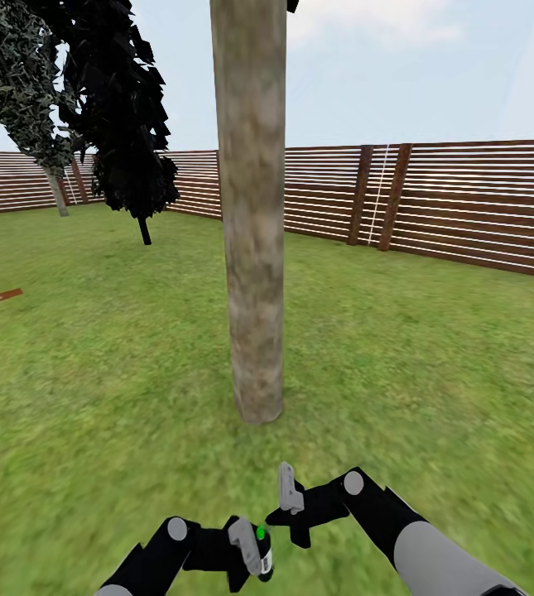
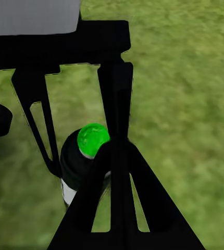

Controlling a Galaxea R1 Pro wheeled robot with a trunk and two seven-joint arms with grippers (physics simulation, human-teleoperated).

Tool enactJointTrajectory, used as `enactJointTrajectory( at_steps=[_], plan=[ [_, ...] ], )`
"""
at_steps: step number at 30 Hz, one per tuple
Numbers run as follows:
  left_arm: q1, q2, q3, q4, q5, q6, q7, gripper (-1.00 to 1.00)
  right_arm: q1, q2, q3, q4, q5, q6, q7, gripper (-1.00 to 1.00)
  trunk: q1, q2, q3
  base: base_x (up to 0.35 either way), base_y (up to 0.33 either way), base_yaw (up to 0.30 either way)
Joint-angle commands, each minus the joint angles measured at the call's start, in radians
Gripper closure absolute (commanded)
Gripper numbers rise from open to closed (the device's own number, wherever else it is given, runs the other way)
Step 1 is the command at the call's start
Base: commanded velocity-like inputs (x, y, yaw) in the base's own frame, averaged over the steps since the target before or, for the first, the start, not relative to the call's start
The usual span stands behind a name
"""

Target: In the garden, pick up the pesticide atomizer on the floor and spray pesticide onto both trees until each tree trunk is fully covered.

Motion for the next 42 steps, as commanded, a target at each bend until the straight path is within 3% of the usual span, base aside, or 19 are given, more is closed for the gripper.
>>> enactJointTrajectory(
  at_steps=[1, 7, 11, 13, 15, 17, 20, 22, 23, 25, 26, 27, 31, 32, 35, 36, 39, 42],
  plan=[
    [0.001, 0.014, -0.001, -0.003, -0.001, 0.001, 0.001, 1.00, 0.000, 0.000, 0.000, 0.000, 0.000, 0.000, 0.000, 1.00, 0.000, 0.000, 0.000, 0.000, 0.000, 0.000],
    [0.009, 0.156, 0.000, -0.006, -0.002, 0.003, 0.002, 1.00, 0.000, -0.001, 0.000, 0.002, 0.001, 0.000, 0.000, 1.00, 0.000, 0.000, 0.000, 0.000, 0.000, 0.000],
    [0.009, 0.224, 0.026, -0.005, 0.007, 0.006, 0.013, 1.00, 0.000, -0.011, -0.004, 0.009, 0.001, -0.002, -0.004, 1.00, 0.000, 0.000, 0.000, 0.000, 0.000, 0.000],
    [0.009, 0.234, 0.066, -0.002, 0.009, 0.013, 0.088, 1.00, 0.001, -0.028, -0.008, 0.051, -0.005, -0.003, -0.009, 1.00, 0.000, 0.000, 0.000, 0.000, 0.000, 0.000],
    [0.008, 0.231, 0.092, 0.000, 0.011, 0.016, 0.171, 1.00, 0.001, -0.034, -0.015, 0.116, -0.007, -0.003, -0.066, 1.00, 0.000, 0.000, 0.000, 0.000, 0.000, 0.000],
    [0.007, 0.223, 0.118, 0.001, 0.041, 0.018, 0.251, 1.00, 0.001, -0.033, -0.017, 0.178, -0.008, -0.003, -0.218, 1.00, 0.000, 0.000, 0.000, 0.000, 0.000, 0.000],
    [0.006, 0.181, 0.167, 0.005, 0.168, 0.018, 0.459, 1.00, 0.003, -0.030, -0.023, 0.274, -0.018, -0.003, -0.437, 1.00, 0.000, 0.000, 0.000, 0.000, 0.000, 0.000],
    [0.006, 0.158, 0.180, 0.007, 0.245, 0.018, 0.603, 1.00, 0.003, -0.030, -0.061, 0.341, -0.088, -0.003, -0.559, 1.00, 0.000, 0.000, 0.000, 0.000, 0.000, 0.000],
    [0.007, 0.138, 0.181, 0.008, 0.278, 0.018, 0.674, 1.00, 0.004, -0.030, -0.089, 0.364, -0.157, -0.003, -0.629, 1.00, 0.000, 0.000, 0.000, 0.000, 0.000, 0.000],
    [0.009, 0.094, 0.179, 0.031, 0.308, 0.017, 0.773, 1.00, 0.007, -0.035, -0.116, 0.382, -0.287, -0.003, -0.753, 1.00, 0.000, 0.000, 0.000, 0.000, 0.000, 0.000],
    [0.009, 0.077, 0.180, 0.055, 0.314, 0.016, 0.797, 1.00, 0.014, -0.036, -0.120, 0.387, -0.333, -0.003, -0.804, 1.00, 0.000, 0.000, 0.000, 0.000, 0.000, 0.000],
    [0.009, 0.066, 0.183, 0.081, 0.325, 0.016, 0.809, 1.00, 0.032, -0.037, -0.123, 0.394, -0.363, -0.003, -0.846, -1.00, 0.000, 0.000, 0.000, 0.000, 0.000, 0.000],
    [0.010, 0.064, 0.201, 0.117, 0.465, 0.015, 0.821, 1.00, 0.110, -0.060, -0.137, 0.401, -0.409, -0.005, -0.994, -1.00, 0.000, 0.000, 0.000, 0.000, 0.000, 0.000],
    [0.011, 0.065, 0.202, 0.114, 0.486, 0.016, 0.821, 1.00, 0.131, -0.071, -0.163, 0.402, -0.450, -0.006, -1.015, -1.00, 0.000, 0.000, 0.000, 0.000, 0.000, 0.000],
    [0.012, 0.066, 0.198, 0.102, 0.500, 0.019, 0.820, 1.00, 0.167, -0.115, -0.217, 0.401, -0.640, -0.007, -1.032, -1.00, 0.000, 0.000, 0.000, 0.094, 0.000, 0.000],
    [0.013, 0.066, 0.200, 0.102, 0.499, 0.021, 0.820, 1.00, 0.167, -0.112, -0.217, 0.400, -0.644, -0.006, -1.032, -1.00, 0.000, 0.000, 0.000, 0.319, 0.000, 0.000],
    [0.008, 0.069, 0.203, 0.101, 0.500, 0.141, 0.821, 1.00, 0.167, -0.105, -0.218, 0.401, -0.646, -0.006, -1.032, -1.00, 0.000, 0.000, 0.000, 0.336, 0.000, 0.000],
    [0.000, 0.071, 0.203, 0.101, 0.499, 0.184, 0.821, 1.00, 0.167, -0.105, -0.220, 0.398, -0.647, -0.006, -1.032, -1.00, 0.000, 0.000, 0.000, 0.338, 0.000, -0.002]
  ],
)
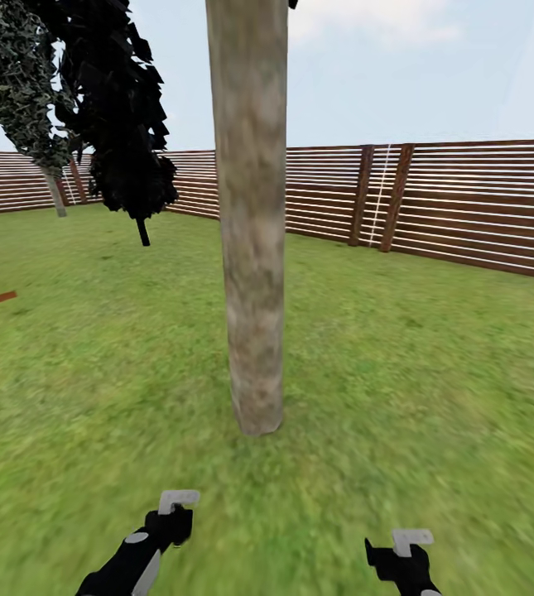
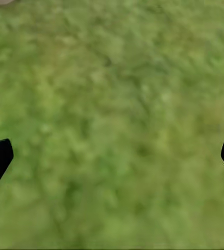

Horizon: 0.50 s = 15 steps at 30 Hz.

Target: In the garden, pick up the pesticide atomizer on the floor and spray pesticide onto both trees until each tree trunk is fully covered.

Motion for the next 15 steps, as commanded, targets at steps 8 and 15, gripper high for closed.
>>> enactJointTrajectory(
  at_steps=[8, 15],
  plan=[
    [-0.038, 0.011, -0.003, -0.056, 0.002, 0.246, -0.002, 1.00, 0.000, 0.000, -0.002, -0.005, -0.001, 0.000, 0.000, -1.00, 0.000, 0.000, 0.004, 0.337, 0.000, -0.219],
    [-0.054, 0.012, -0.010, -0.142, 0.000, 0.314, -0.006, 1.00, 0.000, 0.000, -0.004, -0.007, -0.001, 0.000, -0.001, -1.00, 0.000, 0.000, 0.008, 0.059, 0.000, -0.247]
  ],
)
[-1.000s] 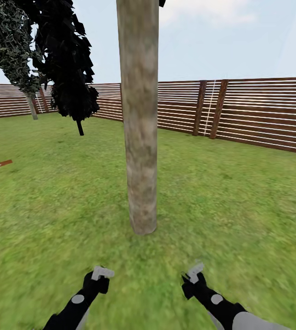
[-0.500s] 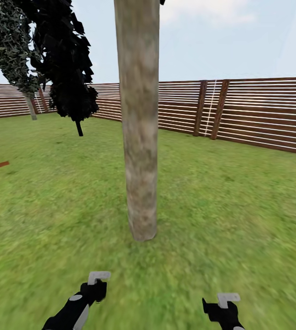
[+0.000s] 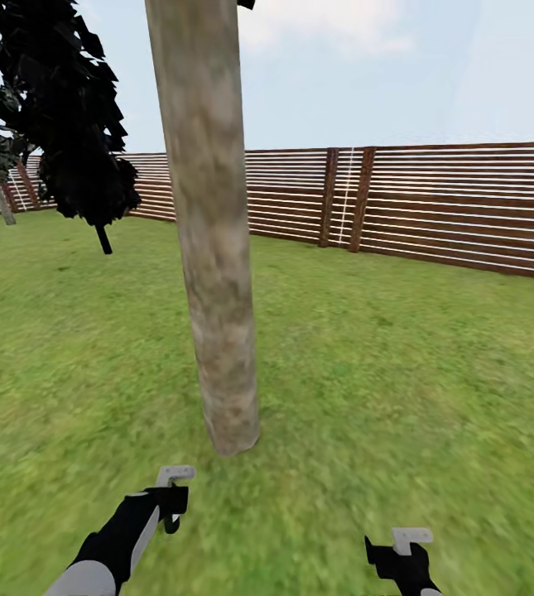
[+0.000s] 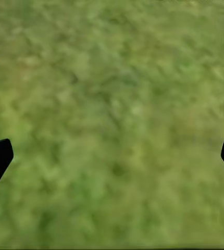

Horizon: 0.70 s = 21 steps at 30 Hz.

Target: In the garden, pick up the pesticide atomizer on the floor and spray pesticide onto both trees until each tree trunk is fully covered.

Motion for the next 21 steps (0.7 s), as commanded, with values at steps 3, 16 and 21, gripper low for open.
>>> enactJointTrajectory(
  at_steps=[3, 16, 21],
  plan=[
    [-0.004, 0.000, 0.001, -0.003, 0.001, 0.001, 0.003, 1.00, 0.000, 0.000, -0.001, -0.002, 0.001, 0.000, 0.000, -1.00, 0.000, 0.000, 0.000, 0.001, 0.000, -0.027],
    [-0.083, -0.004, 0.000, -0.001, 0.000, 0.053, 0.004, 1.00, 0.000, -0.004, 0.004, 0.004, 0.002, 0.000, 0.001, -1.00, 0.050, -0.091, -0.041, 0.000, 0.000, -0.038],
    [-0.083, -0.002, -0.004, 0.000, 0.001, 0.065, 0.000, 1.00, 0.000, -0.003, 0.004, 0.004, 0.001, 0.000, 0.001, -1.00, 0.069, -0.126, -0.056, 0.000, 0.000, -0.294]
  ],
)
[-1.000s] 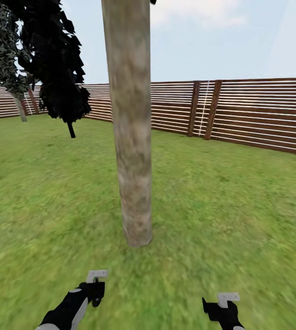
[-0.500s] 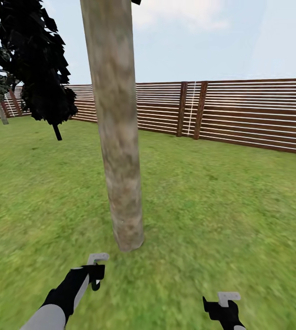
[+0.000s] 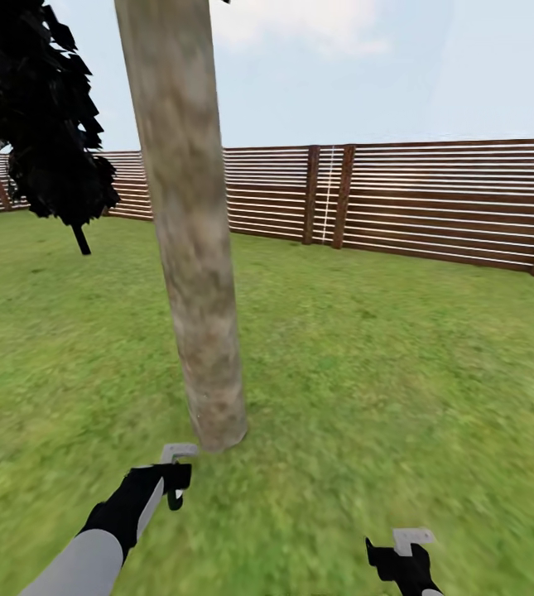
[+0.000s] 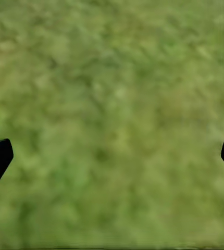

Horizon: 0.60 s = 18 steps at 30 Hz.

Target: In the garden, pick up the pesticide atomizer on the floor and spray pesticide onto both trees until each tree trunk is fully covered.

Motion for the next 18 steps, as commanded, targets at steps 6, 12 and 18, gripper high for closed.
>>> enactJointTrajectory(
  at_steps=[6, 12, 18],
  plan=[
    [-0.003, 0.001, -0.001, -0.003, 0.001, 0.070, -0.008, 1.00, 0.000, 0.000, 0.000, 0.000, 0.000, 0.000, 0.000, -1.00, 0.023, -0.042, -0.019, 0.000, 0.000, -0.300],
    [-0.003, -0.001, -0.004, -0.003, 0.002, 0.096, -0.008, 1.00, 0.000, 0.000, 0.000, 0.001, 0.000, 0.000, 0.000, -1.00, 0.046, -0.084, -0.038, 0.000, 0.000, -0.273],
    [0.008, 0.043, -0.005, 0.000, 0.002, 0.095, -0.011, 1.00, 0.000, 0.000, 0.000, 0.001, 0.000, 0.000, 0.000, -1.00, 0.058, -0.105, -0.047, 0.000, 0.000, -0.024]
  ],
)
